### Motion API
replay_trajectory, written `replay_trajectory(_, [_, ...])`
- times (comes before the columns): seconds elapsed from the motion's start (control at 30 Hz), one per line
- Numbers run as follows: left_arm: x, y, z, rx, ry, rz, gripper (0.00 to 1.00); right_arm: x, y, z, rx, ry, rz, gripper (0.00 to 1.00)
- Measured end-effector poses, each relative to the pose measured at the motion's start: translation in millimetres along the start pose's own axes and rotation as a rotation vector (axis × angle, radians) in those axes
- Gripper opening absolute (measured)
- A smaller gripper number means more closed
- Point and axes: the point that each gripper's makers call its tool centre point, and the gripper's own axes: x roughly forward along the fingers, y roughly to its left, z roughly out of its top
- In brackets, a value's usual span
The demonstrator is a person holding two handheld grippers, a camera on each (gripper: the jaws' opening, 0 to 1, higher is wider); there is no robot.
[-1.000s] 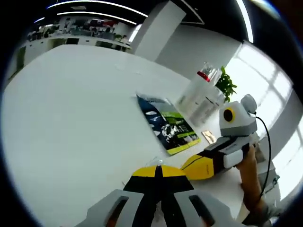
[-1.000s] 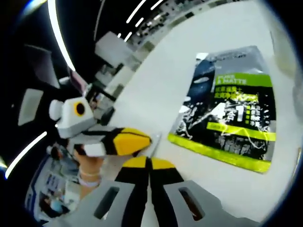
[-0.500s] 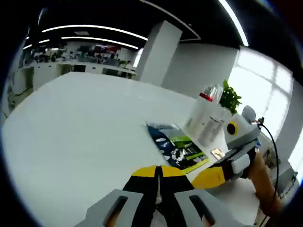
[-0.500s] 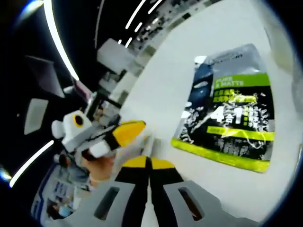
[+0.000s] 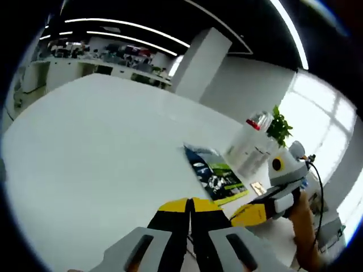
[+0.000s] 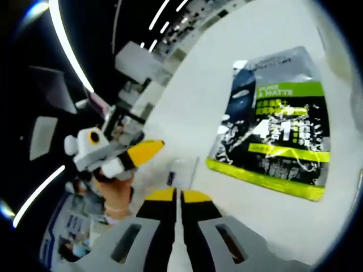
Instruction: Arrange the skincare products in the storage area until every visible bottle or jar stands upright without overlapping.
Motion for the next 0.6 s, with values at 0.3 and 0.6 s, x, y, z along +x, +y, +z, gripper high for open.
replay_trajectory(0.3, [6,-6.2,-33.1,-0.045,0.168,-0.030,0.00,-2,8,-1.4,0.039,-0.016,0.030,0.20])
replay_trajectory(0.6, [10,-3.1,-34.5,-0.116,0.126,-0.037,0.00,6,14,-4.0,0.093,0.027,0.089,0.31])
